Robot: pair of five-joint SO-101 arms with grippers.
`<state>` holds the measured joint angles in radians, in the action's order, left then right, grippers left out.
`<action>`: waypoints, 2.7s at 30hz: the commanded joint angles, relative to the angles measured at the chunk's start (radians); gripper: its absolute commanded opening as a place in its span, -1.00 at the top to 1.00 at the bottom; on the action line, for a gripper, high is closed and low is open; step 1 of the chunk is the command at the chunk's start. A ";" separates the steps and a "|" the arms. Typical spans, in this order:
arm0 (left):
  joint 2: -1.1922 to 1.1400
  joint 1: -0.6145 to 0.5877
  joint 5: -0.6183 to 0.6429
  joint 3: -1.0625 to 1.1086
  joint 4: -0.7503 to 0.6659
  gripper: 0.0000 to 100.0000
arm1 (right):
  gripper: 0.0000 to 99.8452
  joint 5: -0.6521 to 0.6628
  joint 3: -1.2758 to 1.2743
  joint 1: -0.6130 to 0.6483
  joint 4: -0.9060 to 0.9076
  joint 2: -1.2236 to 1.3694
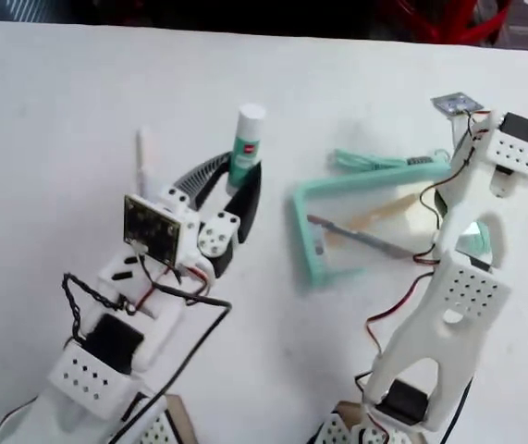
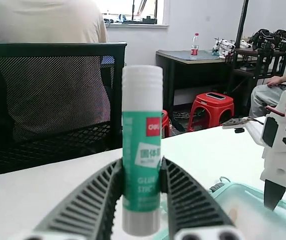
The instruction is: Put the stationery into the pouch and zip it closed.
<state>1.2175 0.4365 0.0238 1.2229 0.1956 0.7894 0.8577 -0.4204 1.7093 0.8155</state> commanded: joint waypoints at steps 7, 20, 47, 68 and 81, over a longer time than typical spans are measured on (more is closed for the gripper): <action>-0.002 0.015 0.003 -0.006 -0.006 0.96 | 0.45 0.008 0.176 -0.093 -0.033 -0.022; -0.002 0.021 0.003 -0.006 -0.002 0.96 | 0.53 0.009 0.224 -0.151 -0.182 0.231; -0.002 0.022 0.003 -0.006 -0.002 0.96 | 0.53 0.256 -0.916 0.232 -0.140 -0.619; 0.027 -0.067 0.003 -0.009 0.002 0.96 | 0.53 0.496 -2.292 0.541 -1.027 -1.962; 0.513 -0.166 0.008 -0.006 0.358 0.96 | 0.53 0.605 -2.397 0.561 -0.705 -2.178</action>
<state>1.6579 0.2816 0.0238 1.2229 0.5010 1.3802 -1.5420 0.0997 0.9498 -1.3464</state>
